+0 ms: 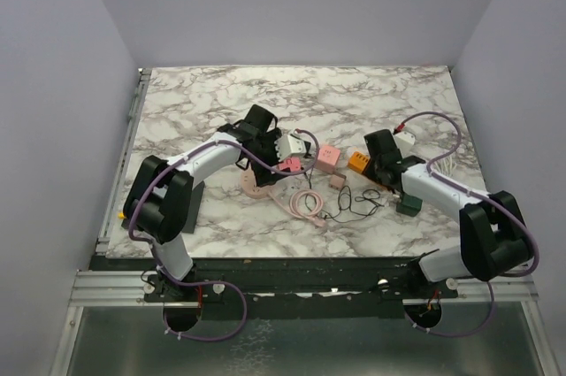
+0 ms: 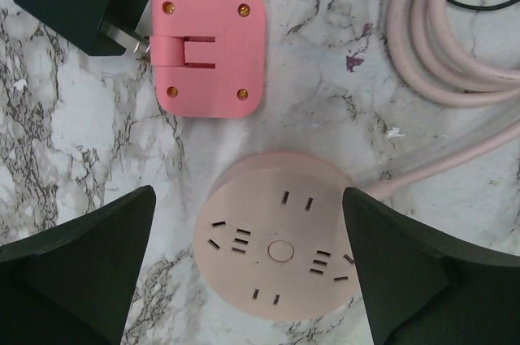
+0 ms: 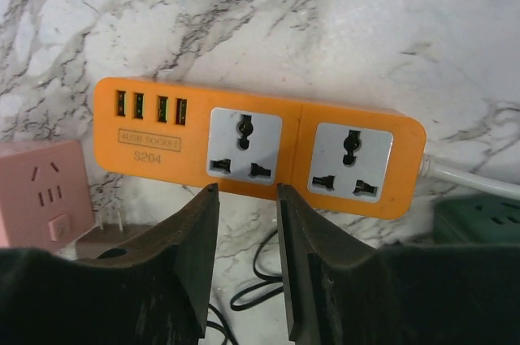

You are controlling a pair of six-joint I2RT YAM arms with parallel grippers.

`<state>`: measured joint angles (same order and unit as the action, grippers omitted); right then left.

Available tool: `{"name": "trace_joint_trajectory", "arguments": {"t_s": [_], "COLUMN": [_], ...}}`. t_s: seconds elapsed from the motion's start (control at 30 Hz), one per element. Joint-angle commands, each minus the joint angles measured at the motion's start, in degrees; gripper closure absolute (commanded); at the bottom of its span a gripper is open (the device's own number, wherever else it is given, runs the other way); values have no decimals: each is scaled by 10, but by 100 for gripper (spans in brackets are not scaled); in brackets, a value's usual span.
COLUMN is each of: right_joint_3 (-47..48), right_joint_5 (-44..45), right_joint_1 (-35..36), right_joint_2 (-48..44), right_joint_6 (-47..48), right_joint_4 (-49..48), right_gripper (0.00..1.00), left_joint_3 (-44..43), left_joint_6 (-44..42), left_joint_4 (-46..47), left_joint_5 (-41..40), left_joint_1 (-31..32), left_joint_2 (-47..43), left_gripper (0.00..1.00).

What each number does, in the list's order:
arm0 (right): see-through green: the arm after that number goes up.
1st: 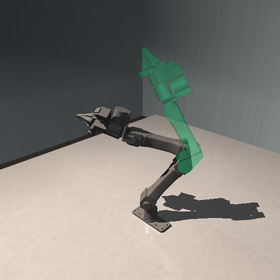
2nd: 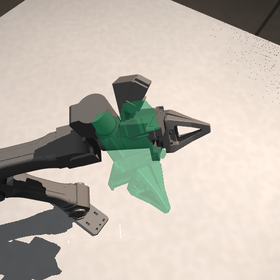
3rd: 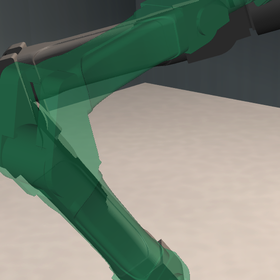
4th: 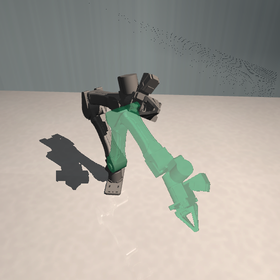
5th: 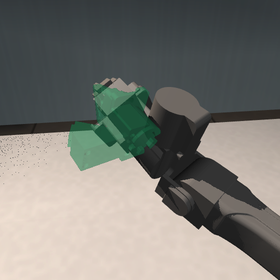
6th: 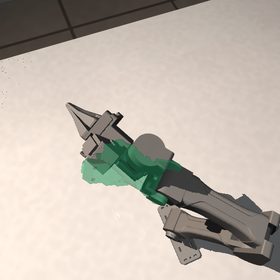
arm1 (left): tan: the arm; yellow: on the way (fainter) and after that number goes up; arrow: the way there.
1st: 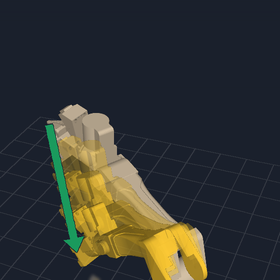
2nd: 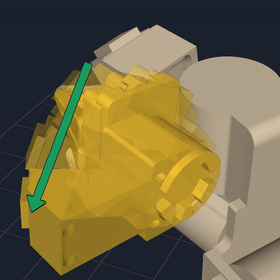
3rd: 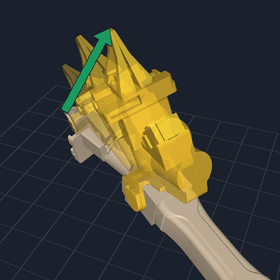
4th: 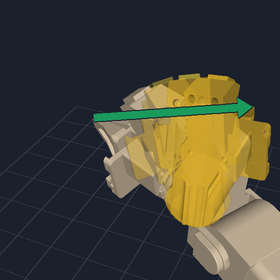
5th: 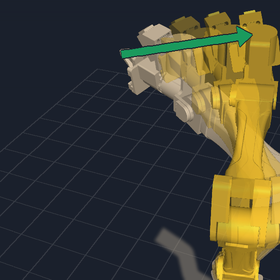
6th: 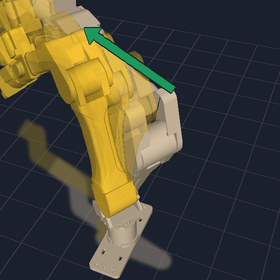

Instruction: Insert the plug

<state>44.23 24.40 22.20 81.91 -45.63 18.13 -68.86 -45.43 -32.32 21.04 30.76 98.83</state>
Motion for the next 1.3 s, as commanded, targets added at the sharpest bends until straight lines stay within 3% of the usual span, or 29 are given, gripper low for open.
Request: {"name": "trace_joint_trajectory", "arguments": {"t_s": [0.0,0.13,0.27,0.4,0.5,0.83,1.27], "right_joint_3": [-30,-26,-14,-7,2,42,100], "right_joint_5": [55,41,-14,-114,-214,-364,-362], "right_joint_1": [-7,-6,-1,4,8,40,42], "right_joint_2": [-33,-82,-110,-105,-87,5,132], "right_joint_6": [9,47,103,177,241,413,503], "right_joint_4": [90,91,55,-11,-61,-158,-173], "right_gripper": [59,47,18,2,0,0,0], "left_joint_3": [12,37,54,70,88,105,18], "left_joint_6": [32,20,12,-10,-46,-107,-16], "left_joint_4": [29,28,28,21,5,-18,-26], "left_joint_5": [-37,-37,-35,-28,-28,1,109], "left_joint_1": [-11,-16,-22,-29,-33,-53,-54], "left_joint_2": [21,17,12,5,-6,-48,-114], "left_gripper": [1,1,1,1,1,1,1]}}
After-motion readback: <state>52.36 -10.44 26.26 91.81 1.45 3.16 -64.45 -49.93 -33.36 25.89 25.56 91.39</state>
